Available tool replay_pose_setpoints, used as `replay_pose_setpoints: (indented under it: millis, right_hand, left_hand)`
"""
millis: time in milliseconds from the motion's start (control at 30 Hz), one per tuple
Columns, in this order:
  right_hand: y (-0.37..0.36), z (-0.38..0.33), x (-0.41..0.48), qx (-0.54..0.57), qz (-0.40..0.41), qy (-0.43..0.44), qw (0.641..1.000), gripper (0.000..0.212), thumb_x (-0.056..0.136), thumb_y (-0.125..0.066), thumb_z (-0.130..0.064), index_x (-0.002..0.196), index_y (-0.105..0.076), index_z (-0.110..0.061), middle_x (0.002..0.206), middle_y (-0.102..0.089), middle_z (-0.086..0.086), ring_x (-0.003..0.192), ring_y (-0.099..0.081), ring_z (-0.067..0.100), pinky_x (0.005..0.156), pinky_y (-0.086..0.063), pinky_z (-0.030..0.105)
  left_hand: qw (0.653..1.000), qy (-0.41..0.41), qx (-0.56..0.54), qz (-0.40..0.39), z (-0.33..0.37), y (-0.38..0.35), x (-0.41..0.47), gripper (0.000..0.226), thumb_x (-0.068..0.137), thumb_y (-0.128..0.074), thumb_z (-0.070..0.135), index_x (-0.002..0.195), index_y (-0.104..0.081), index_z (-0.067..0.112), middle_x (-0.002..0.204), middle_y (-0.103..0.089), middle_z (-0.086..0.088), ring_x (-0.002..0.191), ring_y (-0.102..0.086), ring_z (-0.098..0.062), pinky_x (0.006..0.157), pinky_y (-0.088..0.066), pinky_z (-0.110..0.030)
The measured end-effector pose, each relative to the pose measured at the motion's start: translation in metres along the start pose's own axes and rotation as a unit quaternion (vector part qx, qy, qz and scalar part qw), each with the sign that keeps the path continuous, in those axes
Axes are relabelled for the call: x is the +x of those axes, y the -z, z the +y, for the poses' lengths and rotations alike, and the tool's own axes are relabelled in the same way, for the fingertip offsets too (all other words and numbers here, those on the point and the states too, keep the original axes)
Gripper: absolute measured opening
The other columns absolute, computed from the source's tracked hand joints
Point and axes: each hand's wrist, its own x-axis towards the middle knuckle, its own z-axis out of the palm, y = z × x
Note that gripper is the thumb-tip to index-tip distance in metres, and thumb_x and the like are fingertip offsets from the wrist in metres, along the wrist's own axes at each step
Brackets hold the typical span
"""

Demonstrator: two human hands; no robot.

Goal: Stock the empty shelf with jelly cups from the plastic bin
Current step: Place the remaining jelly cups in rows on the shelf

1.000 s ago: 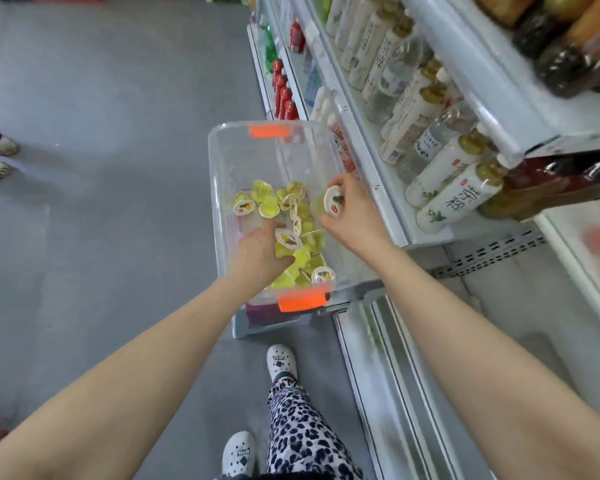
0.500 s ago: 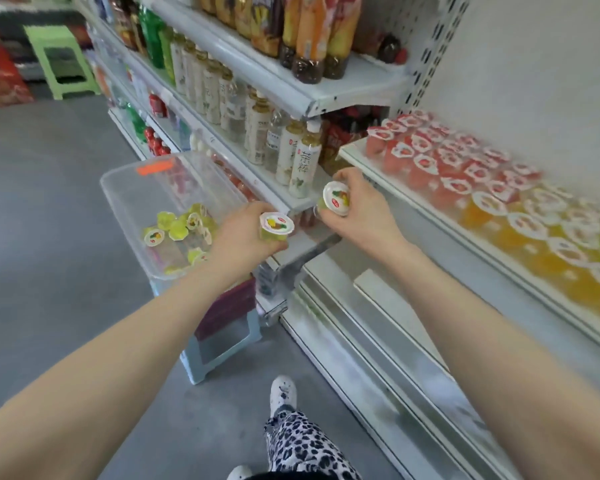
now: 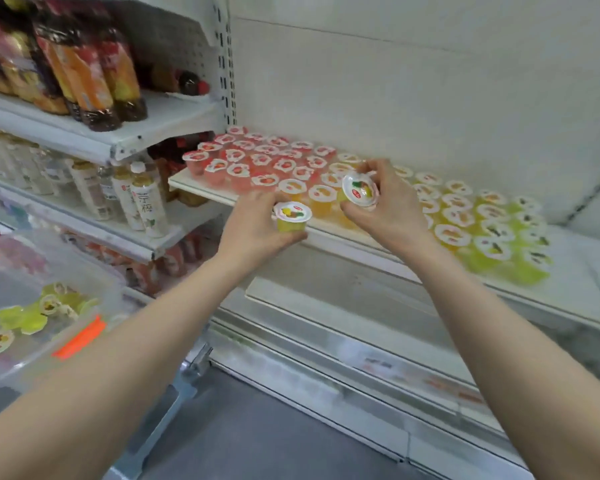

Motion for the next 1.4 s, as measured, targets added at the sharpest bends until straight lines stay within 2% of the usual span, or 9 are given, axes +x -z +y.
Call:
replay_pose_setpoints:
  millis: [200, 300, 400, 567, 700, 900, 1267, 1400]
  right_hand:
    - [0.109, 0.096, -0.019, -0.039, 0.052, -0.043, 0.997, 0.050, 0.074, -0.075, -0.032, 0.116, -0.049, -0.023, 0.104, -0.064, -0.006, 0.090, -0.060, 0.019, 0.076, -0.047, 0.034]
    - [0.161, 0.146, -0.026, -0.060, 0.063, -0.069, 0.994, 0.050, 0.075, -0.074, -0.034, 0.116, -0.049, -0.026, 0.108, -0.063, -0.007, 0.094, -0.061, 0.018, 0.076, -0.048, 0.034]
    - [0.206, 0.193, -0.030, -0.106, 0.066, -0.077, 0.989, 0.050, 0.075, -0.074, -0.034, 0.118, -0.050, -0.024, 0.109, -0.064, -0.003, 0.096, -0.059, 0.019, 0.078, -0.042, 0.031]
    - [0.257, 0.258, -0.032, -0.113, 0.072, -0.133, 0.982, 0.045, 0.077, -0.073, -0.032, 0.116, -0.053, -0.024, 0.108, -0.064, -0.004, 0.098, -0.059, 0.019, 0.084, -0.044, 0.032]
    - [0.261, 0.298, -0.031, -0.103, 0.027, -0.179, 0.978, 0.038, 0.077, -0.074, -0.030, 0.108, -0.054, -0.021, 0.104, -0.063, -0.001, 0.095, -0.058, 0.022, 0.081, -0.042, 0.032]
    - [0.237, 0.344, -0.022, -0.090, -0.015, -0.197, 0.976, 0.036, 0.075, -0.076, -0.028, 0.105, -0.057, -0.019, 0.103, -0.064, 0.001, 0.094, -0.058, 0.023, 0.078, -0.047, 0.035]
    - [0.216, 0.389, 0.015, -0.078, -0.004, -0.170, 0.982, 0.035, 0.078, -0.074, -0.027, 0.108, -0.059, -0.018, 0.108, -0.063, 0.005, 0.098, -0.058, 0.026, 0.079, -0.040, 0.032]
    - [0.211, 0.399, 0.018, -0.083, 0.003, -0.152, 0.985, 0.035, 0.082, -0.072, -0.027, 0.112, -0.056, -0.017, 0.110, -0.061, 0.006, 0.099, -0.056, 0.025, 0.077, -0.037, 0.030]
  left_hand:
    - [0.997, -0.037, -0.066, -0.015, 0.114, -0.084, 0.037, 0.059, 0.067, -0.081, 0.043, 0.117, -0.060, 0.020, 0.113, -0.061, 0.001, 0.105, -0.056, -0.022, 0.091, -0.046, -0.039]
    - [0.994, -0.039, -0.099, -0.017, 0.169, -0.120, 0.052, 0.060, 0.069, -0.080, 0.039, 0.121, -0.057, 0.021, 0.113, -0.057, 0.001, 0.098, -0.057, -0.019, 0.086, -0.048, -0.035]
    - [0.992, -0.056, -0.113, -0.021, 0.215, -0.152, 0.064, 0.059, 0.070, -0.080, 0.040, 0.120, -0.058, 0.021, 0.113, -0.058, 0.001, 0.096, -0.058, -0.021, 0.084, -0.047, -0.035]
    - [0.992, -0.056, -0.106, -0.023, 0.268, -0.196, 0.079, 0.059, 0.071, -0.078, 0.042, 0.123, -0.057, 0.023, 0.118, -0.058, 0.002, 0.103, -0.057, -0.019, 0.087, -0.045, -0.029]
    - [0.994, -0.049, -0.096, -0.036, 0.292, -0.218, 0.084, 0.058, 0.072, -0.077, 0.039, 0.123, -0.056, 0.022, 0.120, -0.059, 0.001, 0.111, -0.055, -0.018, 0.089, -0.043, -0.028]
    - [0.996, -0.043, -0.077, -0.034, 0.311, -0.232, 0.090, 0.056, 0.072, -0.077, 0.043, 0.119, -0.058, 0.020, 0.116, -0.062, 0.002, 0.109, -0.055, -0.017, 0.088, -0.044, -0.032]
    - [0.997, -0.045, -0.053, -0.036, 0.320, -0.250, 0.116, 0.058, 0.070, -0.079, 0.048, 0.120, -0.060, 0.023, 0.112, -0.056, 0.004, 0.103, -0.055, -0.014, 0.083, -0.038, -0.023]
    - [0.997, -0.053, -0.050, -0.038, 0.326, -0.258, 0.124, 0.059, 0.069, -0.079, 0.051, 0.117, -0.059, 0.023, 0.110, -0.057, 0.006, 0.102, -0.055, -0.013, 0.088, -0.045, -0.029]
